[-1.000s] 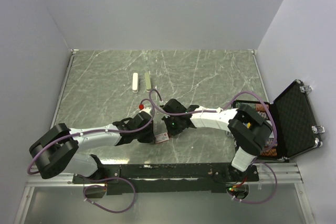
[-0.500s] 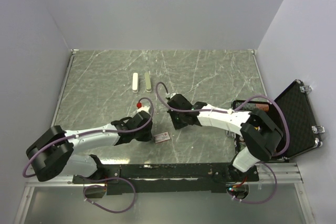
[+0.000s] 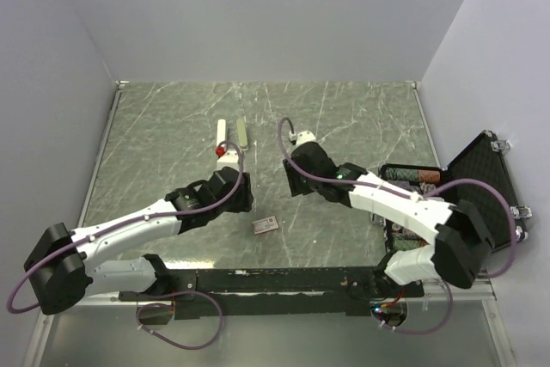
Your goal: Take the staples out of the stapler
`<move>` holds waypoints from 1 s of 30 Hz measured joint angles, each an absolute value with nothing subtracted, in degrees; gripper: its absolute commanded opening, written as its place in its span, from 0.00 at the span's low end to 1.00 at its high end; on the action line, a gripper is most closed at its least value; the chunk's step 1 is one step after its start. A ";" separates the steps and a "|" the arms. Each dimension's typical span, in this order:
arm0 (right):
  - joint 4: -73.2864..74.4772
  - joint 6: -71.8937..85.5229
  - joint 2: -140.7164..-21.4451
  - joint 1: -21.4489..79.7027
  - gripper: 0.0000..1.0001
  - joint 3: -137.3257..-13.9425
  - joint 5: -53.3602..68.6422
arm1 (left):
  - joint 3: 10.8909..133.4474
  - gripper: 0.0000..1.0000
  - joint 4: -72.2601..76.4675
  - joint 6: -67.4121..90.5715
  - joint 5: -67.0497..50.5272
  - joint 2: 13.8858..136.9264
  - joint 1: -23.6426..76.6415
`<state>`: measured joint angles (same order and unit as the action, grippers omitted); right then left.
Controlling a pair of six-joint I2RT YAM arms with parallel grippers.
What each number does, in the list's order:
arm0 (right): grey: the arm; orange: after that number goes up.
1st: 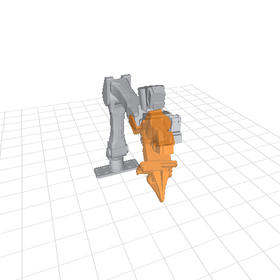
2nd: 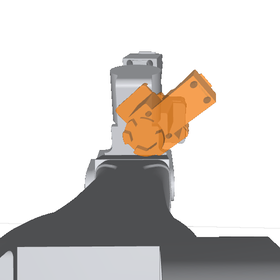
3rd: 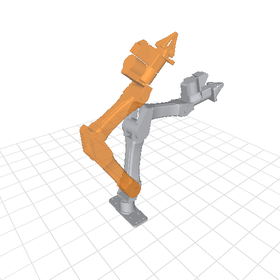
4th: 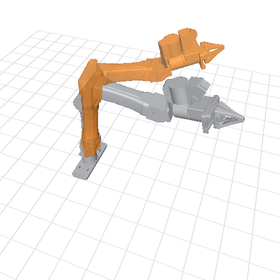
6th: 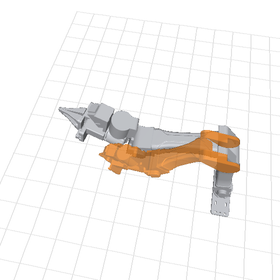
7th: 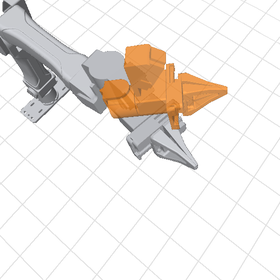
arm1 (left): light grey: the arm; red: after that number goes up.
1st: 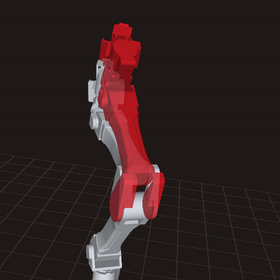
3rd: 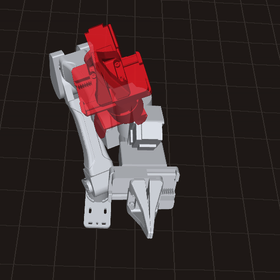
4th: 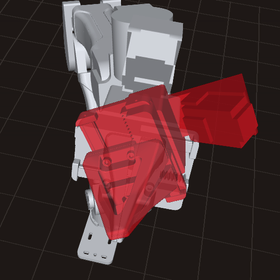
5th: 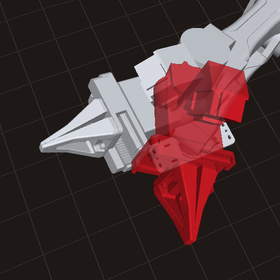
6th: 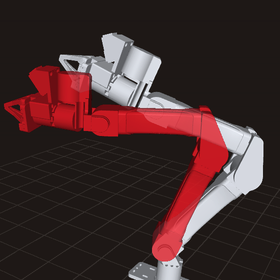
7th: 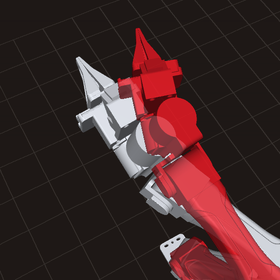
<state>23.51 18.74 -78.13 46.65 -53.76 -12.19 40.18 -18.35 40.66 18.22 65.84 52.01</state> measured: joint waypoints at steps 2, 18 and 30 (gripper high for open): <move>23.70 18.06 -75.57 46.19 0.67 -54.06 -13.34 | 41.60 0.61 -18.72 39.68 19.79 65.34 52.01; 28.08 15.31 -71.02 42.76 1.00 -62.52 -17.34 | 51.33 0.97 -18.04 32.51 28.62 64.53 51.99; 31.57 16.23 -67.24 42.72 1.00 -66.92 -22.39 | 54.94 0.97 -17.67 27.99 28.99 64.27 51.99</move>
<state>31.57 16.23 -67.24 42.72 -66.92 -22.39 54.94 -17.67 27.99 28.99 64.27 51.99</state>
